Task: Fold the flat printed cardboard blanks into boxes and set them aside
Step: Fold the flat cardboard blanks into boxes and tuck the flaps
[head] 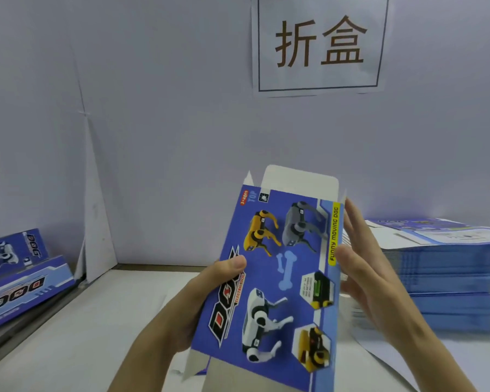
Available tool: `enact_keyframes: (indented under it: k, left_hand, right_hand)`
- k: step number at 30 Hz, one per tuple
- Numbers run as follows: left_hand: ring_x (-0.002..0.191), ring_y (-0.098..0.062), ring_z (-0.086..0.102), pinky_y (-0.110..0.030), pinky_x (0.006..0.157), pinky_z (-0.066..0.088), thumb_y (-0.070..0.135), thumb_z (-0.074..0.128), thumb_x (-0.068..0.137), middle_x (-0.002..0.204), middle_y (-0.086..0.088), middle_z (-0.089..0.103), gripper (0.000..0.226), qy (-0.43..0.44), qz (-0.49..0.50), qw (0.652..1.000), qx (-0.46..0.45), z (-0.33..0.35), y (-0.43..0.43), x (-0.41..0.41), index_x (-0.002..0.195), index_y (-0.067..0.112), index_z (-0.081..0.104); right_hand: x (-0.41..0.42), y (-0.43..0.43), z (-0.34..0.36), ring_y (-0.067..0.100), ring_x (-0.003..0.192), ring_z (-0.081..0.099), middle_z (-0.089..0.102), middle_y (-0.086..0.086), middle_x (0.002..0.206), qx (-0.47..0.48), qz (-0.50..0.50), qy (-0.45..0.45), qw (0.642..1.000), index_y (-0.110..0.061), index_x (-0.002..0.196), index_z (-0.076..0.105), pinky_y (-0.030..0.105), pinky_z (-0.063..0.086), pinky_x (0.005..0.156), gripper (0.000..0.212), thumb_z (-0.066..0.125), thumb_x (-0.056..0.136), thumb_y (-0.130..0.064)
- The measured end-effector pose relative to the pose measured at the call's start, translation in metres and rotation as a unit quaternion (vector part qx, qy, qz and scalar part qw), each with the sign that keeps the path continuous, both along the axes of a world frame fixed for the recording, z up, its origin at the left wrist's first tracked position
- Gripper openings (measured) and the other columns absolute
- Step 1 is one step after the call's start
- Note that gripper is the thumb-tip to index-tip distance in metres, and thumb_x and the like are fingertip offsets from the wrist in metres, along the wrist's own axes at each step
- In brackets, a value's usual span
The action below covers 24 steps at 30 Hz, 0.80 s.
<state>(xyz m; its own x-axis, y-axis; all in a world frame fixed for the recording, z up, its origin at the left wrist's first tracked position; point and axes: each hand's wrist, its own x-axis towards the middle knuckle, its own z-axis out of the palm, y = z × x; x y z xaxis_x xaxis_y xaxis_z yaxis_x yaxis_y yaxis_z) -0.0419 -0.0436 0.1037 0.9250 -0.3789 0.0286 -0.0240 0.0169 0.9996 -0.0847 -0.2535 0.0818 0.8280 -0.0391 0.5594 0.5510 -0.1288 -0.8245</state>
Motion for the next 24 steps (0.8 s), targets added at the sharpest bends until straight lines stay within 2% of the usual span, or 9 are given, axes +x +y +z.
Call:
enact_keyframes:
  k: [2,3,4,9,13,16,19,22,24]
  left_hand:
    - [0.028,-0.002,0.052,-0.013,0.037,0.042,0.004,0.080,0.070,0.033,-0.001,0.052,0.064,-0.044,-0.087,0.994,0.051,-0.002,0.001,-0.001,0.121,-0.018,0.047]
    - [0.027,0.001,0.050,-0.011,0.040,0.042,-0.006,0.051,0.092,0.031,0.002,0.050,0.026,-0.040,-0.118,0.990,0.058,-0.002,0.003,-0.001,0.116,-0.015,0.051]
    - [0.028,0.002,0.049,-0.010,0.041,0.043,-0.008,0.033,0.098,0.030,0.004,0.049,0.025,-0.033,-0.121,0.991,0.055,-0.010,0.005,0.005,0.099,-0.002,0.057]
    - [0.030,-0.004,0.054,-0.014,0.037,0.043,-0.004,0.046,0.097,0.036,0.000,0.056,0.051,0.017,-0.047,0.996,0.074,-0.011,-0.008,0.008,0.049,0.009,0.058]
    - [0.026,-0.002,0.049,-0.012,0.036,0.041,-0.008,0.026,0.100,0.030,0.001,0.049,0.040,0.027,-0.053,0.998,0.029,-0.016,-0.004,0.014,0.086,-0.004,0.064]
    - [0.023,-0.001,0.046,-0.012,0.036,0.040,-0.008,0.025,0.099,0.029,0.002,0.048,0.035,-0.005,-0.097,0.995,0.005,-0.016,0.004,0.007,0.123,-0.031,0.033]
    - [0.025,-0.003,0.049,-0.013,0.034,0.040,-0.002,0.042,0.098,0.035,-0.001,0.053,0.037,0.029,-0.097,0.995,-0.002,-0.015,0.001,0.004,0.121,-0.030,0.039]
    - [0.030,-0.009,0.056,-0.018,0.034,0.043,0.002,0.086,0.051,0.038,-0.006,0.058,0.033,0.075,-0.060,0.995,0.001,-0.012,-0.004,0.003,0.076,-0.007,0.066]
    - [0.029,-0.006,0.054,-0.015,0.035,0.042,0.006,0.065,0.087,0.036,-0.002,0.056,0.017,0.047,-0.069,0.996,0.012,-0.015,-0.001,-0.002,0.084,-0.010,0.062]
  right_hand:
    - [-0.001,0.001,0.001,0.017,0.099,0.069,0.054,-0.034,0.132,-0.049,-0.043,-0.030,0.997,-0.064,0.142,0.018,0.045,0.057,0.086,0.087,0.063,0.067,-0.060]
    - [-0.001,0.001,0.001,0.017,0.100,0.069,0.050,-0.027,0.140,-0.062,-0.054,-0.043,0.996,-0.062,0.143,0.020,0.046,0.054,0.089,0.088,0.063,0.066,-0.061]
    - [-0.001,0.001,0.001,0.016,0.099,0.069,0.049,-0.022,0.143,-0.062,-0.053,-0.055,0.995,-0.059,0.144,0.024,0.043,0.055,0.088,0.087,0.064,0.067,-0.059]
    - [0.000,-0.004,-0.003,0.008,0.074,0.070,0.063,-0.014,0.123,-0.036,-0.053,-0.091,0.994,-0.042,0.140,0.039,0.020,0.054,0.057,0.077,0.065,0.068,-0.048]
    - [0.001,0.000,-0.008,0.014,0.082,0.070,0.067,-0.008,0.106,-0.039,-0.046,-0.102,0.993,-0.038,0.115,0.047,0.024,0.055,0.060,0.049,0.063,0.069,-0.045]
    - [0.002,0.003,-0.007,0.010,0.082,0.068,0.066,-0.010,0.104,-0.044,-0.049,-0.108,0.992,-0.042,0.106,0.046,0.023,0.055,0.062,0.039,0.061,0.070,-0.046]
    - [0.003,0.002,-0.007,0.015,0.089,0.070,0.065,-0.010,0.114,-0.046,-0.044,-0.098,0.993,-0.047,0.113,0.046,0.023,0.055,0.066,0.044,0.061,0.072,-0.051]
    - [0.004,0.001,-0.007,0.007,0.072,0.065,0.067,-0.009,0.097,-0.032,-0.062,-0.110,0.992,-0.044,0.099,0.050,0.019,0.051,0.058,0.032,0.060,0.070,-0.048]
    - [0.004,0.001,-0.007,0.006,0.069,0.063,0.067,-0.009,0.089,-0.024,-0.057,-0.116,0.991,-0.040,0.093,0.050,0.022,0.052,0.056,0.025,0.060,0.071,-0.045]
